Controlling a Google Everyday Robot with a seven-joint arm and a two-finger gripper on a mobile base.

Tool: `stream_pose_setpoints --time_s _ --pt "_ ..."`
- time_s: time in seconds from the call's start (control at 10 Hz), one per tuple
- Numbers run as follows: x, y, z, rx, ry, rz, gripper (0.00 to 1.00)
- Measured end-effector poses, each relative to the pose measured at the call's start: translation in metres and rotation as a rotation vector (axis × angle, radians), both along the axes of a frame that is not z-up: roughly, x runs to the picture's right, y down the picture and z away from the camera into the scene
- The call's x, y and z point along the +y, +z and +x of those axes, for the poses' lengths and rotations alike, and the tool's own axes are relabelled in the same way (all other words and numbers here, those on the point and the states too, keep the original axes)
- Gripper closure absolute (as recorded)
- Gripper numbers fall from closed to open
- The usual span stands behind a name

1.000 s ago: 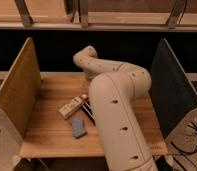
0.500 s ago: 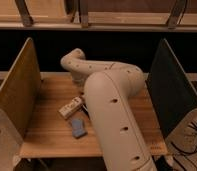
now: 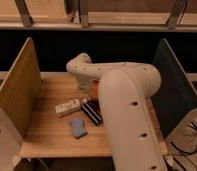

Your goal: Drag the ceramic bowl in a circle

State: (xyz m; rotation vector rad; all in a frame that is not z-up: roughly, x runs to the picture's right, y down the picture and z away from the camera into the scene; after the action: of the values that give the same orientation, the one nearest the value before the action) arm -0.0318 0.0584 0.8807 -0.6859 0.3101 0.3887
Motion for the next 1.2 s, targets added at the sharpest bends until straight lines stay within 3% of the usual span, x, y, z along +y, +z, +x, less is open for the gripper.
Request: stream_pose_setpoints --time_s 0.2,0.4,0.6,0.9,1.2 --pt "-0.004 -0.007 0.035 0.075 0.021 0.001 1.00" --pt "-0.020 -0.001 0.053 0.105 0.018 0.019 1.00" --pt "-0.045 0.022 0.046 0.072 -0.026 0.047 1.00" --pt "-0.065 0.044 0.007 -0.026 -0.071 0.072 1.00" --pt "-0.056 0.034 -0.034 -0.118 -0.087 0.069 1.00"
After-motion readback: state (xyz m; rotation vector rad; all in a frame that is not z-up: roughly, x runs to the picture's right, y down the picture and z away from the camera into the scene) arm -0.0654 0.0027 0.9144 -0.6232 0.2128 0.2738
